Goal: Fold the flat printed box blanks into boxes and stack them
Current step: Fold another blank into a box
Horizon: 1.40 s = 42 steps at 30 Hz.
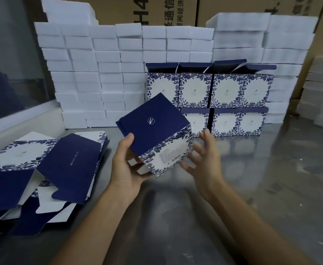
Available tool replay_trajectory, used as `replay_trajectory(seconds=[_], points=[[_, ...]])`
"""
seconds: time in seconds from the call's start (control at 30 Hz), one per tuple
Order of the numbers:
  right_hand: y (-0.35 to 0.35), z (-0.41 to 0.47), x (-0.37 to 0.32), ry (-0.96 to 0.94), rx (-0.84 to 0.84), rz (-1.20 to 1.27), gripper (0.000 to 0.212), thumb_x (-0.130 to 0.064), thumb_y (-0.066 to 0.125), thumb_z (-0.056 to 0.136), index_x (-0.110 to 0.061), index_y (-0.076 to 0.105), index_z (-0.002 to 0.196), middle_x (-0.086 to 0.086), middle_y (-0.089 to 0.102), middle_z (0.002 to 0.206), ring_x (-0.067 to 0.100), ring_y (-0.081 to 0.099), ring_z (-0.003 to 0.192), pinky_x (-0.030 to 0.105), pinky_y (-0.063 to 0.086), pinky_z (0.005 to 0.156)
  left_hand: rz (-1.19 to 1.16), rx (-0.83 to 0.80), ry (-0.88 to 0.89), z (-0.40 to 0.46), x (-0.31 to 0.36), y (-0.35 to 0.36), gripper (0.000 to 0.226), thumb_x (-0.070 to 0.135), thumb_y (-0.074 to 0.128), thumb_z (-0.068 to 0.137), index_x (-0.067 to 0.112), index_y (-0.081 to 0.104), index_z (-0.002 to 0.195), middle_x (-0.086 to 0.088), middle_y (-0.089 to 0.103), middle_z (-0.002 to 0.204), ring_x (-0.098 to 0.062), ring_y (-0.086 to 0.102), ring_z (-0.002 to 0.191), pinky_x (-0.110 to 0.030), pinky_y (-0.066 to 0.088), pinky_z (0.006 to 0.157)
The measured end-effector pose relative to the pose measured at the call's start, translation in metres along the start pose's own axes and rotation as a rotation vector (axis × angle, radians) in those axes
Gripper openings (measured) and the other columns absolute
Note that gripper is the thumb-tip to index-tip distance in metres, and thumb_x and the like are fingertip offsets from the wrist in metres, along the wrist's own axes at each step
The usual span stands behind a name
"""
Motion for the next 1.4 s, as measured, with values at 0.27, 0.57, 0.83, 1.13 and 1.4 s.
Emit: replay_trajectory(seconds=[0.27, 0.57, 0.83, 1.13, 1.4], points=[[0.032, -0.021, 0.033, -0.067, -0.274, -0.176, 0.117, -0.066, 0.086, 0.049, -0.066, 0.014, 0.141, -0.046, 0.06, 0.108, -0.006, 0.065, 0.106, 0.031, 0.056, 0.076, 0.106, 0.114, 0.167, -0.003, 0.002, 0.001, 0.069, 0.047, 0.079, 0.061, 0.016, 0.064, 0.12, -0.005, 0.07, 0.088, -0.027, 0.066, 0.097, -0.044, 0.058, 0.072], [0.034, -0.017, 0.039, -0.011, -0.316, -0.069, 0.108, -0.05, 0.09, 0.054, -0.059, 0.022, 0.138, -0.014, 0.072, 0.118, 0.022, 0.072, 0.108, 0.043, 0.053, 0.088, 0.191, 0.033, 0.182, -0.011, -0.004, 0.016, 0.051, 0.048, 0.075, 0.067, 0.017, 0.069, 0.106, -0.008, 0.073, 0.106, -0.032, 0.066, 0.107, -0.049, 0.057, 0.079], [0.032, -0.016, 0.042, 0.009, -0.29, -0.056, 0.13, -0.065, 0.093, 0.046, -0.071, 0.005, 0.141, -0.022, 0.072, 0.114, 0.017, 0.07, 0.111, 0.038, 0.057, 0.085, 0.227, 0.048, 0.162, -0.011, -0.008, 0.024, 0.051, 0.038, 0.074, 0.067, 0.007, 0.059, 0.105, -0.013, 0.07, 0.109, -0.033, 0.068, 0.104, -0.058, 0.055, 0.087], [0.026, -0.01, 0.04, 0.015, -0.27, -0.026, 0.096, -0.06, 0.091, 0.05, -0.071, 0.031, 0.124, -0.012, 0.075, 0.111, 0.023, 0.074, 0.101, 0.036, 0.054, 0.08, 0.285, -0.032, 0.189, -0.012, -0.011, 0.022, 0.05, 0.038, 0.072, 0.07, 0.015, 0.063, 0.114, -0.012, 0.067, 0.116, -0.026, 0.067, 0.106, -0.039, 0.057, 0.075], [0.022, -0.009, 0.029, 0.008, -0.252, -0.03, 0.094, -0.075, 0.082, 0.051, -0.067, 0.036, 0.132, -0.014, 0.071, 0.12, 0.018, 0.072, 0.107, 0.041, 0.055, 0.089, 0.315, -0.06, 0.224, -0.011, -0.005, 0.022, 0.061, 0.049, 0.075, 0.057, 0.021, 0.064, 0.11, -0.01, 0.066, 0.117, -0.024, 0.067, 0.104, -0.039, 0.055, 0.077]])
Point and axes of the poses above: each hand's wrist, its own z-axis towards the middle knuckle, its own y-axis out of the palm, x = y × z, the point moved 6 cm from there along z, towards the middle knuckle
